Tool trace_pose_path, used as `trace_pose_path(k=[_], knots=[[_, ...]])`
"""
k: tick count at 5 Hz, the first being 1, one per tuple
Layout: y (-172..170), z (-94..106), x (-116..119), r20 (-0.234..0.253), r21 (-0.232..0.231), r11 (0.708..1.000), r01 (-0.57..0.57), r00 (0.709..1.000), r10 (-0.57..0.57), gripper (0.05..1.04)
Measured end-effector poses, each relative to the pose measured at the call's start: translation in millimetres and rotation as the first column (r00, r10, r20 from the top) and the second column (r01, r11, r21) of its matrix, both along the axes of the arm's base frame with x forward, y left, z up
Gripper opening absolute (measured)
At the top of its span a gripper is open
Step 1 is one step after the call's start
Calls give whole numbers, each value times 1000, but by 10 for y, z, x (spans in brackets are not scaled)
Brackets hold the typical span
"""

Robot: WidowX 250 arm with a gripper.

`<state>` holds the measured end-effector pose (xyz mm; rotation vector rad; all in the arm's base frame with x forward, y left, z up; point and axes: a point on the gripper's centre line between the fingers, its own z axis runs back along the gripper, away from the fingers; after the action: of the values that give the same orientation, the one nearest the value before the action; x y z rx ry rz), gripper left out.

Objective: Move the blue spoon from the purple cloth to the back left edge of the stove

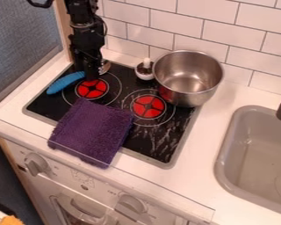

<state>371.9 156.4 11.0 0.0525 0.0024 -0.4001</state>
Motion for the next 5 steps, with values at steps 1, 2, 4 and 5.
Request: trace_pose_path(k=[1,2,4,5], knots=[[-68,-17,-21,-9,-4,1000,20,1000,-20,942],[-99,1,-61,-4,-3,999,34,999,-34,1001],[-120,442,-212,38,44,998,52,998,-53,1001],[-183,748,-315,73,95,992,77,994,-84,1001]])
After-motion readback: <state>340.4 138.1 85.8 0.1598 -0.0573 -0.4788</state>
